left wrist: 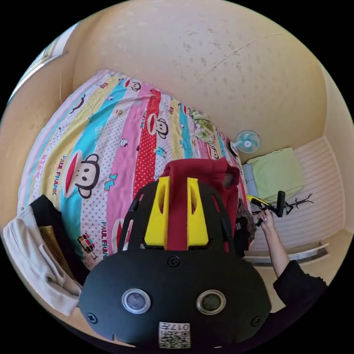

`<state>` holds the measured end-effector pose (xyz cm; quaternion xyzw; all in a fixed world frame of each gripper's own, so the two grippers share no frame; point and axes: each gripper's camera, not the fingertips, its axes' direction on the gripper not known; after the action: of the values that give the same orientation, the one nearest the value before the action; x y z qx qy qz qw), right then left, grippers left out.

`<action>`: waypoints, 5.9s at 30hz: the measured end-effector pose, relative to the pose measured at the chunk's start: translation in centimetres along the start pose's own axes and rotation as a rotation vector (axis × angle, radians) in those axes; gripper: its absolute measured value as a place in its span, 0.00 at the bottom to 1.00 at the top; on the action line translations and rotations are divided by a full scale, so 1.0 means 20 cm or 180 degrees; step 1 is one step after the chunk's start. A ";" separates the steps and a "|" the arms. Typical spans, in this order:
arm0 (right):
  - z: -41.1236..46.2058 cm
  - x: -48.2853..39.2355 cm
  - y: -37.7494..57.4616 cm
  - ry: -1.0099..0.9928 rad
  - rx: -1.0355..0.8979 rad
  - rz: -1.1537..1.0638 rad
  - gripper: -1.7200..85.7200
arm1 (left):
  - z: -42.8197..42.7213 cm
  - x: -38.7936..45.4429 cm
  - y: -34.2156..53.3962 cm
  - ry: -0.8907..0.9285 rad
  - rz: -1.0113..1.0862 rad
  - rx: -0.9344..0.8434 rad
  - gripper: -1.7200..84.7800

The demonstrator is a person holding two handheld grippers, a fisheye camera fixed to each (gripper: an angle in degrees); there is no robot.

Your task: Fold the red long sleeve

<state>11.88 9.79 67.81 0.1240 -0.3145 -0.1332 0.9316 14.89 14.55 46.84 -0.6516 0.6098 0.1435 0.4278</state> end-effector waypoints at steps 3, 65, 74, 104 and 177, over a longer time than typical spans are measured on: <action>0.31 -0.03 0.20 -0.0211 -0.0220 0.0094 0.14 | 0.19 -0.16 0.34 -0.0189 0.0086 -0.0199 0.13; 0.99 -1.04 0.71 0.0096 -0.1800 -0.1105 0.12 | -1.49 -1.27 1.32 -0.1504 -0.1229 -0.0756 0.12; 1.03 -1.71 0.64 -0.0808 -0.0285 -0.2784 0.17 | -2.33 -0.81 1.18 0.0031 -0.0713 0.0001 0.04; 1.52 -1.86 0.22 -0.1971 -0.0467 -0.2428 0.22 | -2.92 -1.19 1.24 -0.0444 -0.0690 0.0081 0.16; -0.24 0.56 0.36 0.0206 0.0540 0.1287 0.20 | -0.89 -1.63 0.49 -0.0832 0.0059 -0.0546 0.13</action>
<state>24.78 13.53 72.53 0.1406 -0.3130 0.0872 0.9352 -7.05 24.46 76.71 -0.6559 0.5404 0.2826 0.4449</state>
